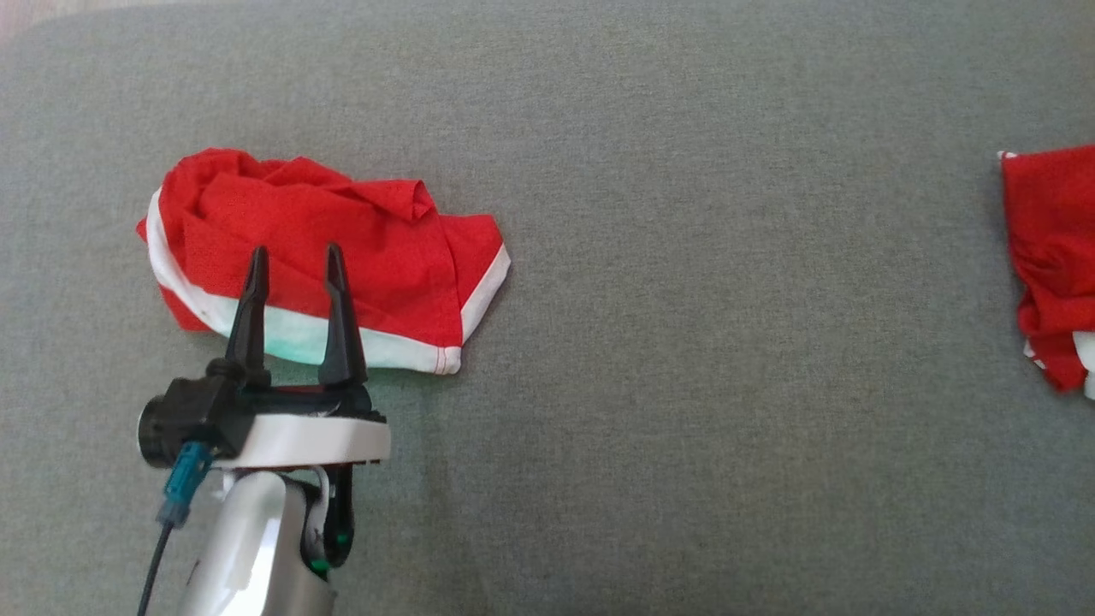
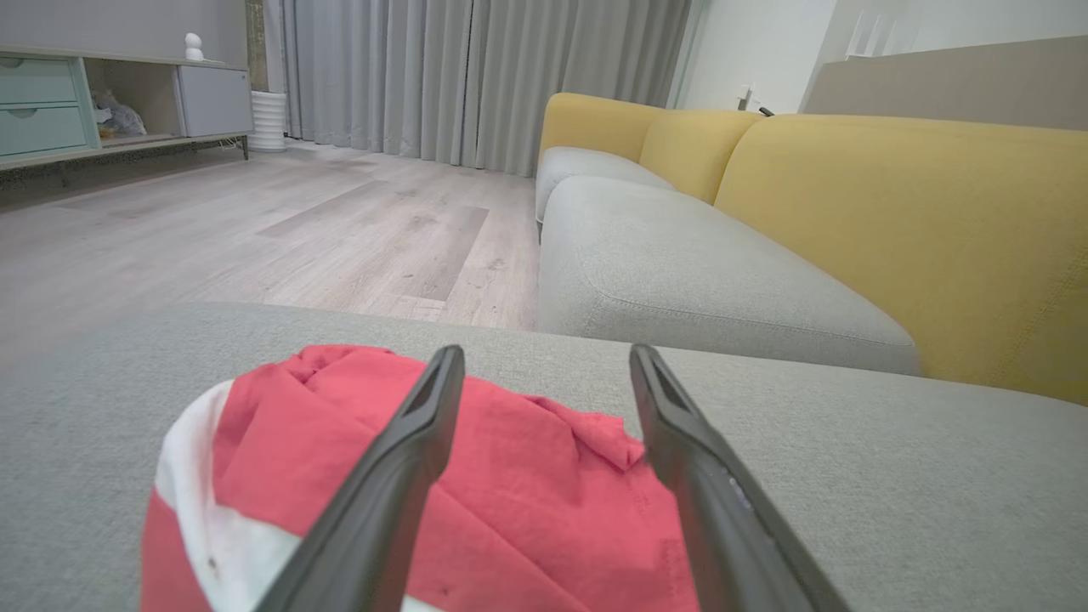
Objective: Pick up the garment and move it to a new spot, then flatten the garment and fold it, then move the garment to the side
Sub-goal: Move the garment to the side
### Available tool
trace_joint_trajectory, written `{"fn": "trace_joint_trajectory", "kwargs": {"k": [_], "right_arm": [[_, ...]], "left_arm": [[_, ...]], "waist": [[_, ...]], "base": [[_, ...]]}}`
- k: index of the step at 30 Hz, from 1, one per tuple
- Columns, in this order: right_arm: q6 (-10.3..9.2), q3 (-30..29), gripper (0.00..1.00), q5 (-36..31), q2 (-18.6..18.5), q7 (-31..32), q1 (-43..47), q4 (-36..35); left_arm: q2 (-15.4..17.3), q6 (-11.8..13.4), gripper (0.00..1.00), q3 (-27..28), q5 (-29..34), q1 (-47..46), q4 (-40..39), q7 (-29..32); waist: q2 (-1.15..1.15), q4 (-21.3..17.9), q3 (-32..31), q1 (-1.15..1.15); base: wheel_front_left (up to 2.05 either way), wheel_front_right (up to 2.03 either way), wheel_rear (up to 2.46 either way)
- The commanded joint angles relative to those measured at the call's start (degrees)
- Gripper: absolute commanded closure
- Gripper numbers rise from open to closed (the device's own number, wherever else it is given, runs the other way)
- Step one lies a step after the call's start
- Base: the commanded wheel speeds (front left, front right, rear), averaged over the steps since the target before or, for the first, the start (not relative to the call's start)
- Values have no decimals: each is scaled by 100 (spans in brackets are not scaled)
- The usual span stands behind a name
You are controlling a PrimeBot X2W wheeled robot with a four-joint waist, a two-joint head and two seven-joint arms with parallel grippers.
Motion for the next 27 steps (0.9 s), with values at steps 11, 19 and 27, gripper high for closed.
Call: {"fn": "trace_joint_trajectory", "kwargs": {"k": [11, 19, 27], "right_arm": [[-4, 13, 0, -264, 344, -291, -262, -241], [-4, 331, 0, 71, 1065, -503, -151, -1293], [-4, 583, 0, 461, 2062, -593, 379, -2598]], "left_arm": [[37, -43, 0, 273, 84, -84, -88, -36], [37, 12, 0, 282, -10, 140, -110, -36], [37, 17, 0, 311, -42, 374, -119, -36]], "waist": [[0, -122, -360, -1], [0, -209, -967, -1], [0, -212, -1258, -1]], "base": [[0, 0, 0], [0, 0, 0], [0, 0, 0]]}}
